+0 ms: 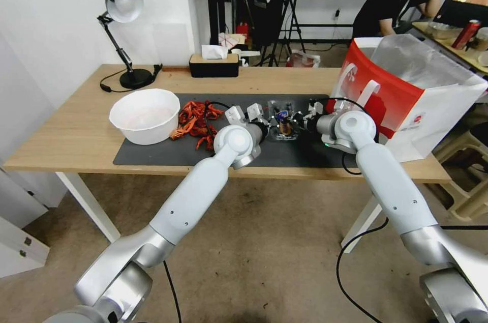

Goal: Close the takeout container lid, then place the container into the takeout bag.

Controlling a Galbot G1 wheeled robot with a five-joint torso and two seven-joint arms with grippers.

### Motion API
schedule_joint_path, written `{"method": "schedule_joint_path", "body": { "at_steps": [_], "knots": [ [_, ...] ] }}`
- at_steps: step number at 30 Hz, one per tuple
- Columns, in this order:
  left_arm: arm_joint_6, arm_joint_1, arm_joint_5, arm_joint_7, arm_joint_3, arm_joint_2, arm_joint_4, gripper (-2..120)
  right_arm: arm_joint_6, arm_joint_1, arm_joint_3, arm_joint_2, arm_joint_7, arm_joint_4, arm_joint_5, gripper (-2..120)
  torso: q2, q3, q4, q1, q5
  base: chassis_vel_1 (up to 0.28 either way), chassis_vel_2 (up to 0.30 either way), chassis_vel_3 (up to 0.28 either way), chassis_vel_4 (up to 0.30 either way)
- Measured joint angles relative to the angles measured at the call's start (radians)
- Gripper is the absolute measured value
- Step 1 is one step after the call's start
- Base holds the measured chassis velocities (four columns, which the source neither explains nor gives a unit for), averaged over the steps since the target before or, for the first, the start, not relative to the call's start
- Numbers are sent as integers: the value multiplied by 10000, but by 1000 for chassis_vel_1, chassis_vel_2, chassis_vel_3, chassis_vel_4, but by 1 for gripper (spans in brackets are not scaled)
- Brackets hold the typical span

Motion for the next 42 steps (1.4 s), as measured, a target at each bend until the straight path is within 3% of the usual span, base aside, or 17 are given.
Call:
{"method": "schedule_joint_path", "body": {
  "at_steps": [9, 14, 18, 19, 22, 23, 26, 27, 30, 31, 34, 35, 38, 42],
  "knots": [
    [-219, 101, -115, 254, -387, 493, -962, 0, -29, -3, 150, -201, 168, 246, 262, 0, 0, 1, -5, 0, 1, 0, 0, 0, 0],
    [-233, 656, -357, 266, -1131, 1510, -2164, 0, -52, -45, 261, -372, 217, 514, 415, 0, -1, 2, -3, 2, -1, 0, 0, 0, 0],
    [-253, 1786, 139, 806, -1895, 2529, -3464, 0, -48, -104, 357, -454, 183, 706, 546, 0, 0, 0, -3, 1, -3, 0, 0, 0, 0],
    [-253, 1786, 139, 806, -1895, 2529, -3464, 0, -48, -104, 357, -454, 183, 706, 546, 0, 0, 0, -3, 1, -3, 0, 0, 0, 0],
    [-395, 2980, 1406, 1557, -2667, 3234, -4442, 0, -35, -157, 453, -449, 138, 858, 615, 0, -1, 1, -4, 1, -3, 0, 0, 0, 0],
    [-395, 2980, 1406, 1557, -2667, 3234, -4442, 0, -35, -157, 453, -449, 138, 858, 615, 0, -1, 1, -4, 1, -3, 0, 0, 0, 0],
    [-881, 4485, 4194, 2746, -3424, 3795, -5343, 7, -28, -222, 606, -400, 79, 1100, 690, 0, 1, -1, -1, -2, -2, 0, 0, 0, 0],
    [-881, 4485, 4194, 2746, -3424, 3795, -5343, 7, -28, -222, 606, -400, 79, 1100, 690, 0, 1, -1, -1, -2, -2, 0, 0, 0, 0],
    [-1736, 6145, 7102, 4182, -4182, 3947, -5851, 22, -18, -305, 731, -378, 28, 1445, 823, 0, 2, -2, -3, -2, -4, 0, 0, 0, 0],
    [-1736, 6145, 7102, 4182, -4182, 3947, -5851, 22, -18, -305, 731, -378, 28, 1445, 823, 0, 2, -2, -3, -2, -4, 0, 0, 0, 0],
    [-2728, 7651, 9224, 4984, -4906, 3880, -6054, 35, -8, -407, 876, -404, 6, 1830, 1018, 0, 2, -2, -2, -3, -1, 0, 0, 0, 0],
    [-2728, 7651, 9224, 4984, -4906, 3880, -6054, 35, -8, -407, 876, -404, 6, 1830, 1018, 0, 2, -2, -2, -3, -1, 0, 0, 0, 0],
    [-3681, 8643, 10817, 5433, -5723, 3473, -6128, 51, 4, -493, 1108, -405, -20, 2189, 1223, 0, 2, -3, -4, -2, -1, 0, 0, 0, 0],
    [-3911, 9274, 11493, 5496, -6196, 3053, -6246, 59, 8, -536, 1236, -397, -5, 2352, 1369, 0, 3, -3, -4, -2, 2, 0, 0, 0, 0]
  ]
}}
